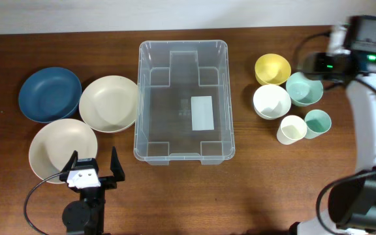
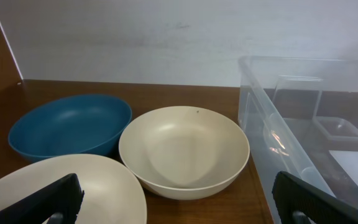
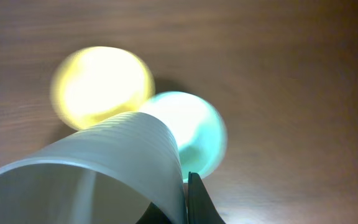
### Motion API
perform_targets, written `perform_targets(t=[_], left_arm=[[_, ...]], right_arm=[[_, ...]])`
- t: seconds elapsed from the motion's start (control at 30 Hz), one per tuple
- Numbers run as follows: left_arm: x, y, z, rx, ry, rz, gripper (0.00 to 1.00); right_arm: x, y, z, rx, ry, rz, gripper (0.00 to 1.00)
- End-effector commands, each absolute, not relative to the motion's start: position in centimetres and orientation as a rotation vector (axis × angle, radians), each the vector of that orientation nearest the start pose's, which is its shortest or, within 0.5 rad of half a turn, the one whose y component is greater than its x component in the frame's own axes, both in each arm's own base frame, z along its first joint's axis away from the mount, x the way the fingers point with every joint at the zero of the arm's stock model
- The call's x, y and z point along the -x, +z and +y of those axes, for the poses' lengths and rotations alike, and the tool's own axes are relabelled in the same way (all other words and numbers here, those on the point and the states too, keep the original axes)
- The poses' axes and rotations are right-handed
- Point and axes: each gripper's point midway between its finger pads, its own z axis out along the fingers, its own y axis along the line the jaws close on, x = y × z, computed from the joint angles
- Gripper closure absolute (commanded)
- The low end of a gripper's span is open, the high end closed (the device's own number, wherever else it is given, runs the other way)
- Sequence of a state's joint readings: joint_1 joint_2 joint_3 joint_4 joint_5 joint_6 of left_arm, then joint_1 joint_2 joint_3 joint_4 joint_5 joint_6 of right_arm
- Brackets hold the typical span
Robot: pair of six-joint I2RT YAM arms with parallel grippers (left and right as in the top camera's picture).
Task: Pack container
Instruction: 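Carry the grey cup left over the clear bin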
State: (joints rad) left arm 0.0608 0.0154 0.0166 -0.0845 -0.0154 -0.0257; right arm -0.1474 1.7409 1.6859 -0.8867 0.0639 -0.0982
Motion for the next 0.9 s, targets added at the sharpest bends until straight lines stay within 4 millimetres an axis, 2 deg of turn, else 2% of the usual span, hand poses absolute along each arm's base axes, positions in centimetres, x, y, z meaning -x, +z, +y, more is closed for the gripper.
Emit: perform_targets(t=[0.0, 0.07, 0.1, 0.13, 0.2, 0.3, 0.43, 0.6, 0.77, 0.87], left_arm=[[-24.5, 15.6, 1.7, 0.073, 0.051, 1.65, 0.0], [-24.5, 15.6, 1.7, 0.073, 0.05, 1.65, 0.0], [-24.5, 15.6, 1.7, 0.073, 0.05, 1.65, 0.0], [-24.5, 15.6, 1.7, 0.073, 0.05, 1.65, 0.0], [-24.5, 15.6, 1.7, 0.073, 0.05, 1.65, 0.0], [-24.5, 15.6, 1.7, 0.073, 0.05, 1.65, 0.0], [-24.5, 15.6, 1.7, 0.073, 0.05, 1.65, 0.0], [-24.5, 15.6, 1.7, 0.073, 0.05, 1.65, 0.0], [-24.5, 15.6, 1.7, 0.073, 0.05, 1.65, 0.0], [-24.5, 15.6, 1.7, 0.073, 0.05, 1.65, 0.0]], right_arm=[[-45.2, 25.8, -2.7, 0.07, -0.162, 2.432, 0.96], [-45.2, 26.1, -0.1, 0.138, -0.181, 2.42, 0.96], [-45.0, 26.2, 1.9, 0.193, -0.197, 2.413, 0.96], [-44.9, 26.2, 2.7, 0.213, -0.196, 2.411, 0.96], [-44.3, 26.0, 6.1, 0.309, -0.165, 2.412, 0.96], [-42.7, 25.4, 10.9, 0.457, -0.121, 2.421, 0.96], [-40.3, 24.8, 15.9, 0.625, -0.078, 2.42, 0.96], [-37.6, 24.1, 19.7, 0.769, -0.047, 2.421, 0.96], [-35.5, 22.4, 22.2, 0.85, 0.004, 2.462, 0.96], [-34.6, 21.2, 23.0, 0.869, 0.028, 2.502, 0.96]])
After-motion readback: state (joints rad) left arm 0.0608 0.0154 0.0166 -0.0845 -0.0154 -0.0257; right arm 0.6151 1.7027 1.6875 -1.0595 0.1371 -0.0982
